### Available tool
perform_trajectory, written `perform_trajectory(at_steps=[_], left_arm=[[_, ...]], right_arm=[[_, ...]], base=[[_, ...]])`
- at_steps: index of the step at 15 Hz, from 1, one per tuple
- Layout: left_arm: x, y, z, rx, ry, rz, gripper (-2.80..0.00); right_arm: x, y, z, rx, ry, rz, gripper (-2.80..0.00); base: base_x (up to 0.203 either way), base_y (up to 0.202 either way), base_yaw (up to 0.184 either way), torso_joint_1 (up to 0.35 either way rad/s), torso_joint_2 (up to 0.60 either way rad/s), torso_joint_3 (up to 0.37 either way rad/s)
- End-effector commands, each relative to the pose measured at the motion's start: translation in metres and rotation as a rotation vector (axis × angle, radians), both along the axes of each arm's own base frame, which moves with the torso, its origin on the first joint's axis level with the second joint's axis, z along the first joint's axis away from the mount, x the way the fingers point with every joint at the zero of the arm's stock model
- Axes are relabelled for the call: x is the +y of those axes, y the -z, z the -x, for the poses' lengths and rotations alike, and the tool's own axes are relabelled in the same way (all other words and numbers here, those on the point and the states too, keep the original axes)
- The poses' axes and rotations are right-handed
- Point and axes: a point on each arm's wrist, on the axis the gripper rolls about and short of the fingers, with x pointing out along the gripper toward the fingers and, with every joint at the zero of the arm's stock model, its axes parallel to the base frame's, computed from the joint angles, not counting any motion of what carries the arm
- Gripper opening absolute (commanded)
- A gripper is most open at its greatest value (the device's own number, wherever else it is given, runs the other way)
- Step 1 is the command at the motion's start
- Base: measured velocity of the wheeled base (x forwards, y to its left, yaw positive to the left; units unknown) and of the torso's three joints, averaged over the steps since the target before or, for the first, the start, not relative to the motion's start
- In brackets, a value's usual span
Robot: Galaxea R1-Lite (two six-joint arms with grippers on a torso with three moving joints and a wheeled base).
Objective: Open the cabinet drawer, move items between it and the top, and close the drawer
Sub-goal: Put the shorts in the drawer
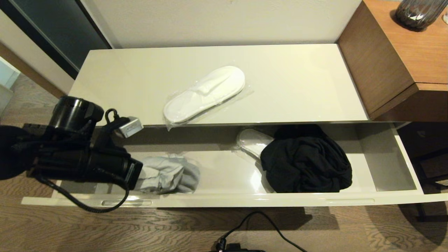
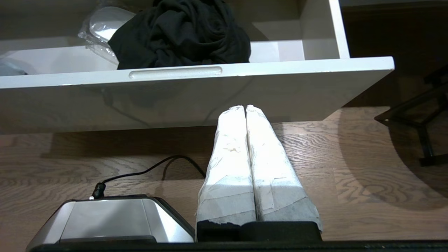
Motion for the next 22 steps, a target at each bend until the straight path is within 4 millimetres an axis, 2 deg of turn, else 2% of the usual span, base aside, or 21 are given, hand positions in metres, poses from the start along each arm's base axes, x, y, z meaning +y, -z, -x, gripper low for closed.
perform_trajectory(at_steps=[1, 2, 4, 6, 8, 13, 17, 19, 22], left_arm=[[-0.017, 0.003, -0.018, -0.091, 0.036, -0.086, -2.80], [-0.019, 0.004, -0.019, -0.092, 0.042, -0.099, -2.80], [-0.025, 0.012, -0.032, -0.097, 0.088, -0.137, -2.80], [-0.028, 0.012, -0.030, -0.103, 0.110, -0.144, -2.80], [-0.034, 0.023, -0.028, -0.069, 0.126, -0.159, -2.80], [-0.047, 0.037, -0.040, -0.033, 0.157, -0.169, -2.80], [-0.058, 0.035, -0.051, -0.059, 0.168, -0.182, -2.80], [-0.069, 0.043, -0.060, -0.055, 0.151, -0.228, -2.80], [-0.076, 0.052, -0.061, -0.032, 0.165, -0.240, -2.80]], right_arm=[[0.000, 0.001, 0.000, 0.004, 0.000, 0.001, -2.80], [0.000, 0.001, 0.000, 0.004, 0.000, 0.001, -2.80], [0.000, 0.001, 0.000, 0.002, 0.000, 0.001, -2.80], [0.000, 0.001, 0.000, 0.004, 0.000, 0.001, -2.80], [0.000, 0.001, 0.000, 0.004, 0.000, 0.001, -2.80], [0.000, 0.001, 0.000, 0.004, 0.000, 0.003, -2.80], [0.000, 0.001, 0.000, 0.004, 0.000, 0.003, -2.80], [0.000, 0.001, 0.000, 0.004, 0.000, 0.003, -2.80], [0.000, 0.001, 0.000, 0.004, 0.000, 0.003, -2.80]], base=[[0.000, 0.000, 0.000, 0.000, 0.00, 0.000], [0.000, 0.000, 0.000, 0.000, 0.00, 0.000], [0.000, 0.000, 0.000, 0.000, 0.00, 0.000], [0.000, 0.000, 0.000, 0.000, 0.00, 0.000], [0.000, 0.000, 0.000, 0.000, 0.00, 0.000], [0.000, 0.000, 0.000, 0.000, 0.00, 0.000], [0.000, 0.000, 0.000, 0.000, 0.00, 0.000], [0.000, 0.000, 0.000, 0.000, 0.00, 0.000], [0.000, 0.000, 0.000, 0.000, 0.00, 0.000]])
